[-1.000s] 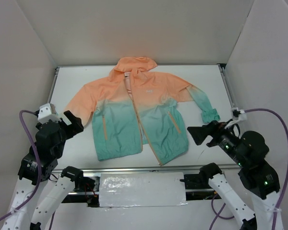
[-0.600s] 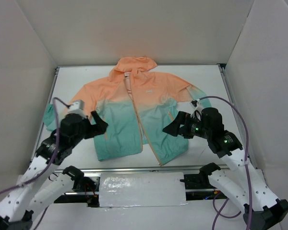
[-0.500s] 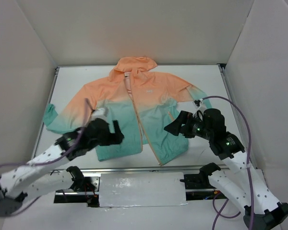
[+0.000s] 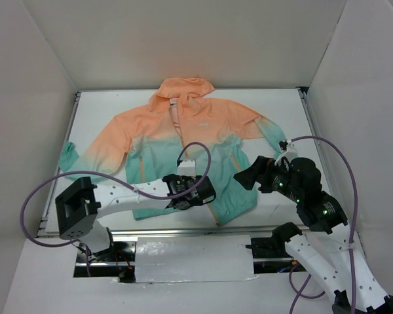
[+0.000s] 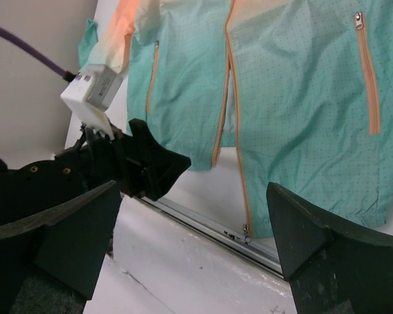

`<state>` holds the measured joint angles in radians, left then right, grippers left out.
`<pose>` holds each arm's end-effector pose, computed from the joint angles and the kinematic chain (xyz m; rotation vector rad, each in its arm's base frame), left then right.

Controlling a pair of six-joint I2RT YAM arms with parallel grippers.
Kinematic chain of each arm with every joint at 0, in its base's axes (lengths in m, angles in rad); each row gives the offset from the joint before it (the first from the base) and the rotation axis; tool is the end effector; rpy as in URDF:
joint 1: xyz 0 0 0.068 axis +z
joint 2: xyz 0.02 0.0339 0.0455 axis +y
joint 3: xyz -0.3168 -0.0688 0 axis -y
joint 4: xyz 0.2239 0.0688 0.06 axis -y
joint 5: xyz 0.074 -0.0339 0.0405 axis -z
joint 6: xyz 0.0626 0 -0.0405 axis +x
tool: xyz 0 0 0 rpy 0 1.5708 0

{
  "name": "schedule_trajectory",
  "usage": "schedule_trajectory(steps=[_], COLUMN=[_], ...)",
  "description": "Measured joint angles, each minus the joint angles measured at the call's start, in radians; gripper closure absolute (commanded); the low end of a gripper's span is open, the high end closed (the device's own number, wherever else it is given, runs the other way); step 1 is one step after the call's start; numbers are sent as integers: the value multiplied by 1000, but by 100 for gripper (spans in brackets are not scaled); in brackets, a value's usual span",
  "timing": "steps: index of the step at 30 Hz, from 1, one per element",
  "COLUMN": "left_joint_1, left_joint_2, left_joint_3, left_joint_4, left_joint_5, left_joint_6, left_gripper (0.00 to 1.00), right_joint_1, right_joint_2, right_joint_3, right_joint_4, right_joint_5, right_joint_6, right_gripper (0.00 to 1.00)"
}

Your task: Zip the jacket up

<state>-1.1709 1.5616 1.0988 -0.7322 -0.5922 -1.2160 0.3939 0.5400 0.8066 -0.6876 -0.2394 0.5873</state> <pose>0.1453 -0.2539 0.2669 -0.1977 2.4510 -0.1580 0.0603 0.0411 0.3382 0.0395 2.0859 0.8556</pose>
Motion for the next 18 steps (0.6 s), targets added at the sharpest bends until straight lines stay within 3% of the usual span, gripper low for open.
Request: schedule_trajectory(steps=[4, 5, 8, 18], left_joint_1=[3, 8, 25, 60], left_joint_2=[90, 104, 131, 183], left_joint_3=[63, 64, 57, 45], left_joint_4=[9, 13, 35, 64], left_joint_5=[-18, -16, -5, 23], left_joint_6=[-16, -17, -19, -21], left_gripper=[25, 32, 37, 44], right_joint_1=[0, 0, 1, 1], right_joint_2=[-8, -9, -9, -16], right_joint_3=[0, 0, 0, -2], right_joint_4=[-8, -8, -8, -6], right_joint_5=[-6, -9, -21, -58], right_joint_6=[-9, -10, -13, -20], right_gripper=[0, 0, 0, 0])
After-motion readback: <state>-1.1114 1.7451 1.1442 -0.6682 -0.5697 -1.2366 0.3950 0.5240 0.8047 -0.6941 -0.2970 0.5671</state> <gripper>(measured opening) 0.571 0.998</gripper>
